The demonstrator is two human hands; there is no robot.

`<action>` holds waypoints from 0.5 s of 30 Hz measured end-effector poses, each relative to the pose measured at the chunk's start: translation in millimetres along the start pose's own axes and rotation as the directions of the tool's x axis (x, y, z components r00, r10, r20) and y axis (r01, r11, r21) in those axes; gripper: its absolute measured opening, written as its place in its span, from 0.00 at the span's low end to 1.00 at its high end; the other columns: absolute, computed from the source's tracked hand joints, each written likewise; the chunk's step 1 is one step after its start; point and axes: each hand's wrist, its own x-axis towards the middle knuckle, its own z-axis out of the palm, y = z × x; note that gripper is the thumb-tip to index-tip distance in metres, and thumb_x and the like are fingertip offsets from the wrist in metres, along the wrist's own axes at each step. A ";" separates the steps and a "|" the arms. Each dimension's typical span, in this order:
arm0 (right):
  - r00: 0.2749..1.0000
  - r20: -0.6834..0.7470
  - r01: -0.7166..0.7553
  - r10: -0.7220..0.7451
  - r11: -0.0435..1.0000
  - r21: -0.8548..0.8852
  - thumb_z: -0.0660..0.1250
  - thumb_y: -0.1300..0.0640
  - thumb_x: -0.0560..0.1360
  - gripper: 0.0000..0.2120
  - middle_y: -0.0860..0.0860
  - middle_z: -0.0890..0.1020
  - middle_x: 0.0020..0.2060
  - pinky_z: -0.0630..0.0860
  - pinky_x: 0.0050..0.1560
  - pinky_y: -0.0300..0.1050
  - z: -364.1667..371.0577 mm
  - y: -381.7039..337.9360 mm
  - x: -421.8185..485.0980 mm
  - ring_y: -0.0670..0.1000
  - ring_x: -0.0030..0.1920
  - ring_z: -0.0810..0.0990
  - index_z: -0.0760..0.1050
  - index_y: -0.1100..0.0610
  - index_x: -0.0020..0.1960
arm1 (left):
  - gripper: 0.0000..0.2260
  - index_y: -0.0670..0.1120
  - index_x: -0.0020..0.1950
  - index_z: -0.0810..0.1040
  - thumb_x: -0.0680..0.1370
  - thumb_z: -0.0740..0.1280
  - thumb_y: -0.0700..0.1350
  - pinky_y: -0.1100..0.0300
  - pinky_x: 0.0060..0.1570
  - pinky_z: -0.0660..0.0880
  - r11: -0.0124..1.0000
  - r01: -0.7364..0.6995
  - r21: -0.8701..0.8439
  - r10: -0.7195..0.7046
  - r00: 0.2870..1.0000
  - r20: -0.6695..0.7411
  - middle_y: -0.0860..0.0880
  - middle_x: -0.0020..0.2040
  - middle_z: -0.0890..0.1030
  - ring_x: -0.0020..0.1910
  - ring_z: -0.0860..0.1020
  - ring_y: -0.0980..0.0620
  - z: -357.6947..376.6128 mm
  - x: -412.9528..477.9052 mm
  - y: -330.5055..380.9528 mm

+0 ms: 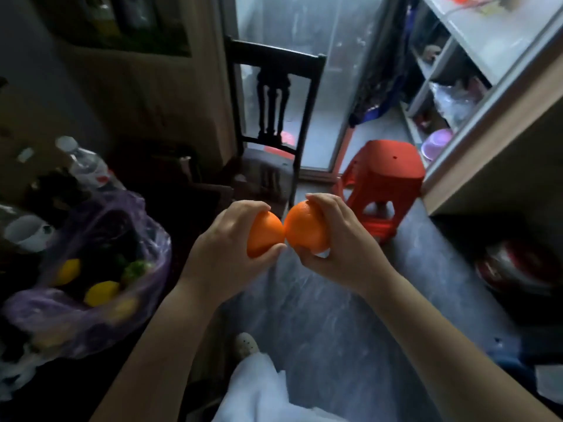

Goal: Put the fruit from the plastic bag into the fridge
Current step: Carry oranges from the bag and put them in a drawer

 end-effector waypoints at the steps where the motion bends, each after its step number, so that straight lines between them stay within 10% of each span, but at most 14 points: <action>1: 0.999 -0.036 -0.024 0.024 1.000 -0.011 0.72 0.49 0.66 0.34 0.54 0.72 0.63 0.71 0.61 0.47 -13.2 2.1 -18.7 0.54 0.62 0.72 0.66 0.59 0.68 | 0.26 0.53 0.62 0.69 0.68 0.65 0.62 0.59 0.47 0.72 1.000 -0.030 -0.005 0.030 0.999 0.018 0.56 0.60 0.73 0.56 0.74 0.54 6.7 -2.8 16.4; 10: 0.955 -0.214 -0.231 0.204 0.967 -0.110 0.71 0.49 0.67 0.34 0.53 0.71 0.64 0.58 0.66 0.31 -87.5 23.0 -146.6 0.49 0.64 0.69 0.66 0.60 0.68 | 0.29 0.55 0.62 0.67 0.66 0.68 0.64 0.56 0.46 0.75 0.957 -0.276 -0.089 0.290 0.927 0.237 0.57 0.60 0.72 0.55 0.74 0.53 57.2 -18.1 118.8; 15: 0.912 -0.239 -0.374 0.334 0.916 -0.147 0.69 0.44 0.67 0.36 0.49 0.70 0.66 0.67 0.64 0.42 -112.2 30.4 -182.3 0.49 0.65 0.69 0.64 0.54 0.70 | 0.34 0.54 0.65 0.66 0.62 0.71 0.64 0.61 0.48 0.69 0.903 -0.410 -0.126 0.426 0.819 0.384 0.56 0.62 0.71 0.58 0.72 0.54 80.4 -4.2 149.2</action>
